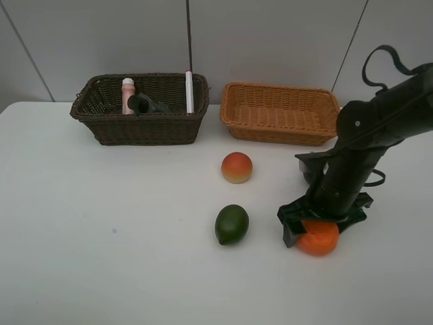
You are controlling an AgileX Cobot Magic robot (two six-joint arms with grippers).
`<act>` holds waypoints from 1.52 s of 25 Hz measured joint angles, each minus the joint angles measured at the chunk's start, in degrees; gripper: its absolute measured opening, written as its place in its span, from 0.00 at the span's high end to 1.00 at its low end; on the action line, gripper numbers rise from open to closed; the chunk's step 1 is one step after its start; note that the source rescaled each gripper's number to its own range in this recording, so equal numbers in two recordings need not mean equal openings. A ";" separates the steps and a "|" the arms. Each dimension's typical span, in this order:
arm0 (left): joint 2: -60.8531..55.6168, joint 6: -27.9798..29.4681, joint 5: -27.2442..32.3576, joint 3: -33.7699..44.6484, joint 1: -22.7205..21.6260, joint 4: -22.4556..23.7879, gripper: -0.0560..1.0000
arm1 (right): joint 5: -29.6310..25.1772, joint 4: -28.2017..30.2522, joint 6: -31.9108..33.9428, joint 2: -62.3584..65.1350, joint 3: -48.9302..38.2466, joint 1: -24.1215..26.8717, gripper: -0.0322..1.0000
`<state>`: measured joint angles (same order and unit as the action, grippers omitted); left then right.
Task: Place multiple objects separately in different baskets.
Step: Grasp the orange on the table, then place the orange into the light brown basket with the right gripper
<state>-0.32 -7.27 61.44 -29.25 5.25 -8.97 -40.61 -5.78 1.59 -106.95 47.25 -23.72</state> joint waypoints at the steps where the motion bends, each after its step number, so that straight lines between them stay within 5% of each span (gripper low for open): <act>1: 0.00 0.00 0.00 0.00 0.00 0.00 0.00 | -0.05 0.13 0.00 -0.01 0.07 0.00 0.06; 3: 0.00 0.00 0.00 0.00 0.00 0.00 0.00 | -0.38 0.27 0.00 -0.06 0.19 0.00 0.14; 6: 0.00 0.00 0.00 0.00 0.00 0.00 0.00 | -1.22 0.76 0.00 -0.12 0.19 0.00 0.59; 7: 0.00 0.00 0.00 0.00 0.00 0.00 0.00 | -1.44 0.76 0.00 -0.12 0.19 0.00 0.61; 15: 0.00 0.00 0.00 0.00 0.00 0.00 0.00 | -6.01 0.76 0.00 -0.11 3.39 0.00 0.61; 25: 0.00 0.00 0.00 0.00 0.00 0.00 0.00 | -15.71 4.86 0.07 -0.67 32.50 5.08 0.61; 34: 0.00 0.00 0.00 0.00 0.00 0.00 0.00 | -13.95 5.78 -2.43 -15.02 54.73 14.01 0.61; 35: 0.00 0.00 0.00 0.00 0.00 0.00 0.00 | -14.01 5.78 -2.43 -16.80 56.57 14.75 0.58; 38: 0.00 0.00 0.00 0.00 0.00 0.00 0.00 | -15.22 7.57 -2.43 -20.38 60.32 15.98 0.19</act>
<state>-0.32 -7.27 61.44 -29.25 5.25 -8.97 -55.83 1.78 -0.84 -127.33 107.57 -7.74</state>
